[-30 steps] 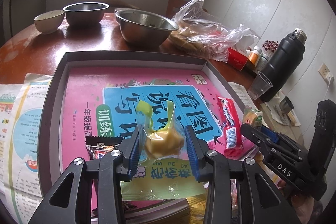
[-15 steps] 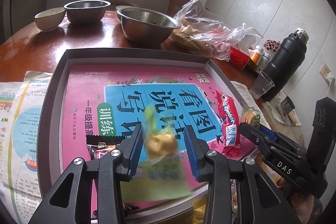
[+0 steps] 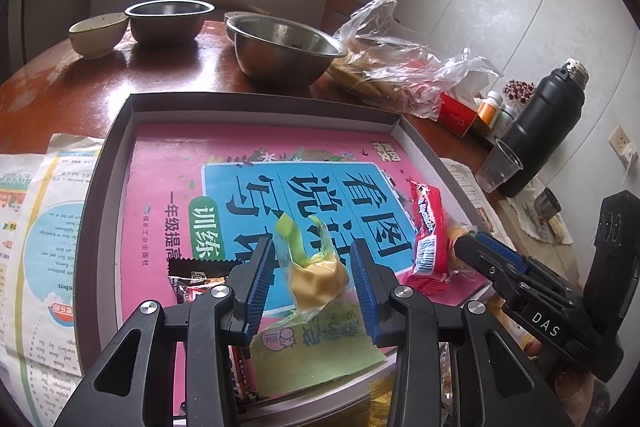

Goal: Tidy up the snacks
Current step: 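Open the left gripper to drop the candy bag while the right gripper releases the cake, then move both grippers back toward the snacks lying on the newspaper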

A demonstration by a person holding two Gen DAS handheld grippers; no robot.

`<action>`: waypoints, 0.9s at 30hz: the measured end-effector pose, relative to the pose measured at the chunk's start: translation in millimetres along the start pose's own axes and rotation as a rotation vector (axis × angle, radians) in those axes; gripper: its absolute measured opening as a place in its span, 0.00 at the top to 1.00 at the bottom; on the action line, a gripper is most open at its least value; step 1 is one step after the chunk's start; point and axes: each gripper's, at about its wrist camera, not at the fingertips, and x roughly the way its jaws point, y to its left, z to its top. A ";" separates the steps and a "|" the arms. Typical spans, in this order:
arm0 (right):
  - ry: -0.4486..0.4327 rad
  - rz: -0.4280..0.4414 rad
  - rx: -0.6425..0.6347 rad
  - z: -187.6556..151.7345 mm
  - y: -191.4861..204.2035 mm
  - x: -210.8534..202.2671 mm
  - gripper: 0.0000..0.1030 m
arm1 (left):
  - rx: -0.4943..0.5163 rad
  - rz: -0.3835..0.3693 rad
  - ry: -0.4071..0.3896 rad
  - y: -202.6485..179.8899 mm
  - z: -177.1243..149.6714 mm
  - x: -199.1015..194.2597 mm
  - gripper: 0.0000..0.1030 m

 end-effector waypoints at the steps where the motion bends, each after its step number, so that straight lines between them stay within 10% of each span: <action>1: -0.001 0.003 -0.001 -0.2 0.3 -0.5 0.62 | -0.004 -0.002 -0.002 0.7 0.1 -0.7 0.61; 27: -0.069 -0.015 0.043 1.0 -6.4 -25.5 0.48 | -0.051 0.029 -0.068 10.9 3.7 -34.6 0.38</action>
